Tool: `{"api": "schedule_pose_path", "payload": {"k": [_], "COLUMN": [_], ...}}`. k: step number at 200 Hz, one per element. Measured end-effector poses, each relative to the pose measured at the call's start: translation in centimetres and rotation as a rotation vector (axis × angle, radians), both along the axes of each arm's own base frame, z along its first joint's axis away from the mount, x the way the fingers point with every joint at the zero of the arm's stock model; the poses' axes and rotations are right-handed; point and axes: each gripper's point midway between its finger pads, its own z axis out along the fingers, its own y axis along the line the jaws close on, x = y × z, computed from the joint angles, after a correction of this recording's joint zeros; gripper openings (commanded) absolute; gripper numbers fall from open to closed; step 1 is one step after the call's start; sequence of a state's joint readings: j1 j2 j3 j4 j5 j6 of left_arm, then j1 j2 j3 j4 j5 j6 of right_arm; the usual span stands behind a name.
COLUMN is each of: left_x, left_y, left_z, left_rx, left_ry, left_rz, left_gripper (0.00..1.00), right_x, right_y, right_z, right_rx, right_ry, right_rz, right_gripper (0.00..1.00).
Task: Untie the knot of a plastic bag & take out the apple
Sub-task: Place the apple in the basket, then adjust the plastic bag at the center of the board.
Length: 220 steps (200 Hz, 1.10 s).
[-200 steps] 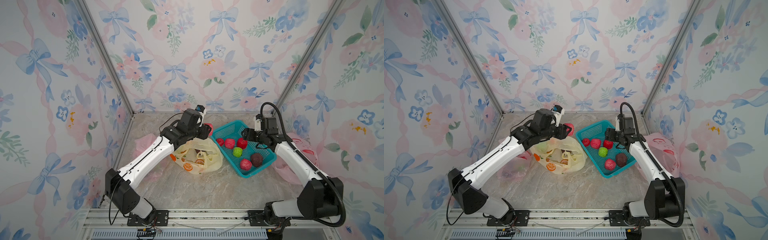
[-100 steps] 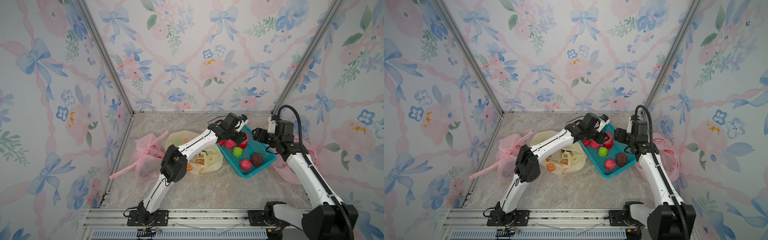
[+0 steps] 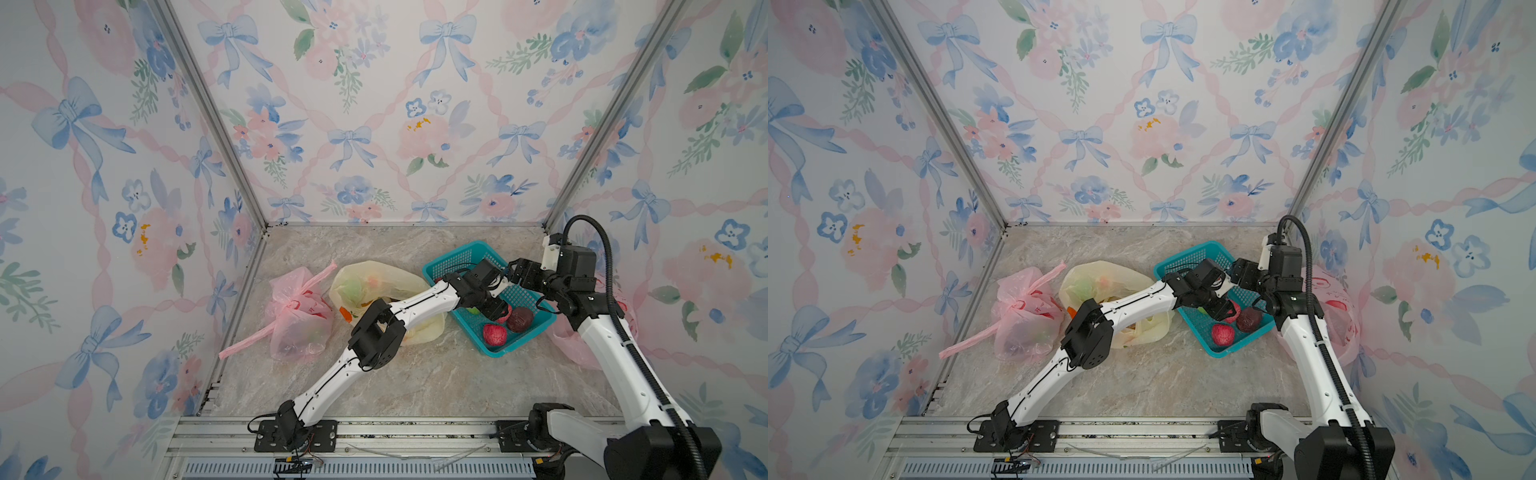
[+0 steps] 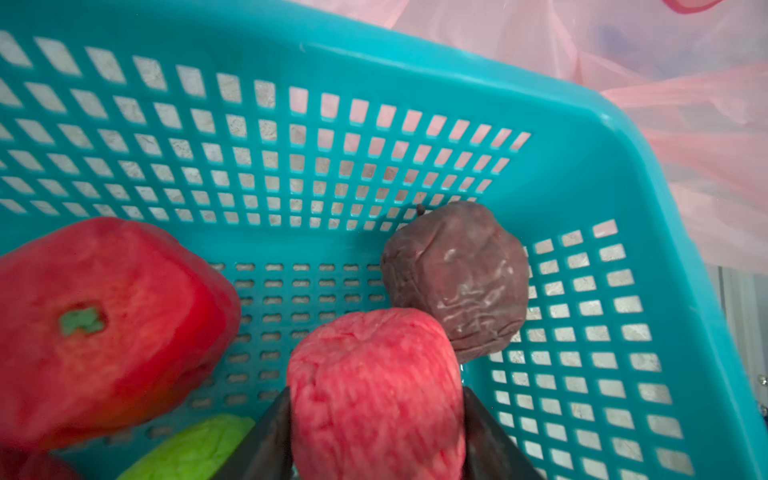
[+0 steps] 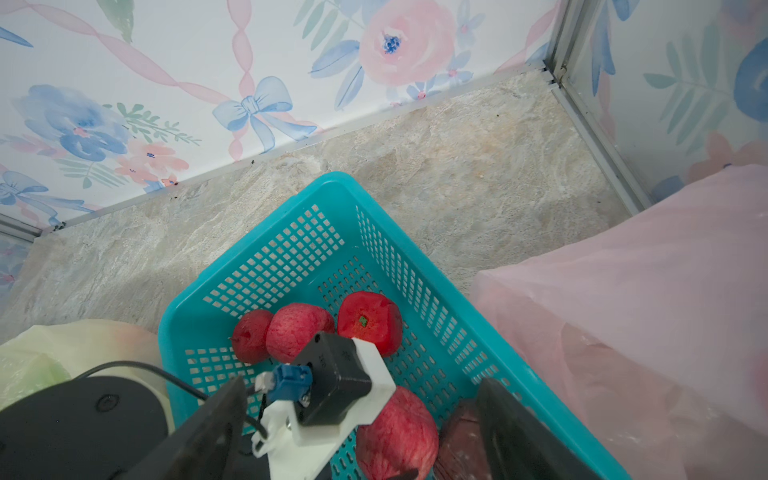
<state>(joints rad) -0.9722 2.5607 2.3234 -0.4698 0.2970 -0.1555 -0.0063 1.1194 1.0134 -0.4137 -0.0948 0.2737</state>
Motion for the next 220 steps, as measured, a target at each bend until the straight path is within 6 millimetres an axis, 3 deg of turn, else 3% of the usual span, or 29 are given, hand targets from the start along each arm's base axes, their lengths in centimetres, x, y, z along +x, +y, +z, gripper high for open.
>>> {"api": "schedule_pose_path", "payload": {"k": [34,82,106,126,141,159,169,183,200,220], "left_x": [0.0,0.3,0.0,-0.5,-0.7,-0.5,-0.1,0.6,1.9,3.8], "left_y": [0.0,0.1,1.6,3.7,5.3,7.9,10.3,14.1,19.4,26.1], "left_z": [0.1,0.4,1.3,4.4,8.7,14.9,18.2,21.3,22.8,22.0], "left_rx": [-0.001,-0.001,0.007,-0.01,-0.061,-0.15,-0.193,-0.227,-0.231,-0.198], "left_ry": [-0.007,-0.025,-0.062,-0.124,-0.183,-0.268,-0.319,-0.375,-0.412,-0.403], "left_rz": [-0.004,0.006,0.021,0.042,0.064,0.111,0.16,0.238,0.355,0.527], "left_gripper": [0.77,0.76,0.76,0.76,0.76,0.76,0.76,0.76,0.77,0.78], "right_x": [0.0,-0.3,-0.7,-1.1,-1.1,-1.1,-1.1,-0.9,-0.4,0.0], "right_y": [0.1,0.0,-0.2,-0.6,-0.6,-0.4,-0.1,0.8,3.1,9.3], "right_z": [0.1,1.0,1.9,2.7,2.9,2.8,2.7,2.7,2.7,2.5], "right_rx": [0.002,0.002,0.001,0.001,0.002,0.01,0.018,0.029,0.023,-0.023], "right_ry": [-0.003,-0.032,-0.063,-0.087,-0.091,-0.087,-0.086,-0.08,-0.063,-0.025], "right_rz": [0.003,0.002,-0.005,-0.016,-0.015,-0.004,0.009,0.051,0.141,0.371], "right_gripper": [0.88,0.88,0.89,0.89,0.89,0.89,0.88,0.86,0.85,0.85]}}
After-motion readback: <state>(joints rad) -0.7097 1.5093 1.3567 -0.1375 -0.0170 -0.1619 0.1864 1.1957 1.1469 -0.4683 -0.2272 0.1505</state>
